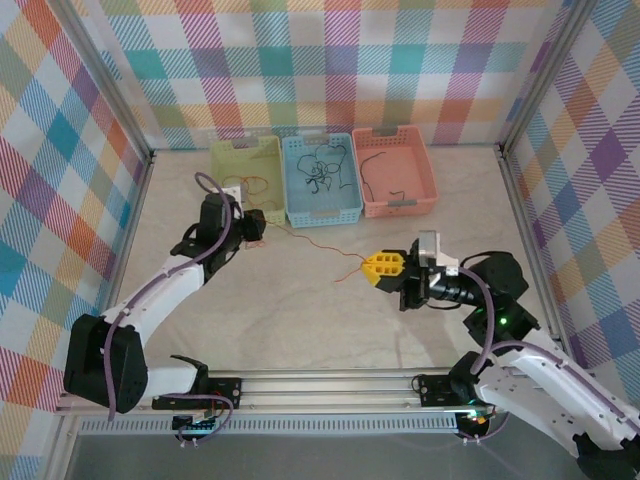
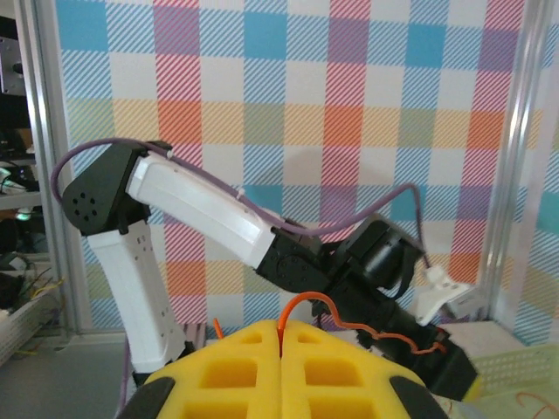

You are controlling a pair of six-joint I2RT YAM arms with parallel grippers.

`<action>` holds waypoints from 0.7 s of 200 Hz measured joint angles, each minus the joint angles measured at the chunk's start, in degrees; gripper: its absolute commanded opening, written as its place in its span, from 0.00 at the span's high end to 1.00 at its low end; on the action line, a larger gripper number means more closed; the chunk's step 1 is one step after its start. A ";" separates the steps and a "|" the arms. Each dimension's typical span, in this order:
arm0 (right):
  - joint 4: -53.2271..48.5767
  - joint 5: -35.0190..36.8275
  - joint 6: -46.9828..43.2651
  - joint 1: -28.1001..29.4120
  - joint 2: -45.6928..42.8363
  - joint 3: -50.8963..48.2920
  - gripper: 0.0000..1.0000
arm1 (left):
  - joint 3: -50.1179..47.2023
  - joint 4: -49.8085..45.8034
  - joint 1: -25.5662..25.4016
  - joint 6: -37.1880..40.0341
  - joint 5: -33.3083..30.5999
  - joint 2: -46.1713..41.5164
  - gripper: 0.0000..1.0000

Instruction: Untangle the cables

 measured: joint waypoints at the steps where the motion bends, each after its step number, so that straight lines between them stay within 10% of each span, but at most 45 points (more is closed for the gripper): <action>1: 0.00 0.11 0.00 0.00 -0.11 0.00 1.00 | -0.04 -0.15 0.28 -0.13 0.02 0.00 0.71; 73: -0.68 12.02 -2.95 0.00 -10.95 -1.57 1.00 | -1.95 -4.28 8.28 -2.95 -0.09 0.02 0.69; 140: -1.66 37.46 -6.54 0.00 -19.67 -5.99 1.00 | -2.69 -4.61 10.27 -4.22 -0.13 0.07 0.68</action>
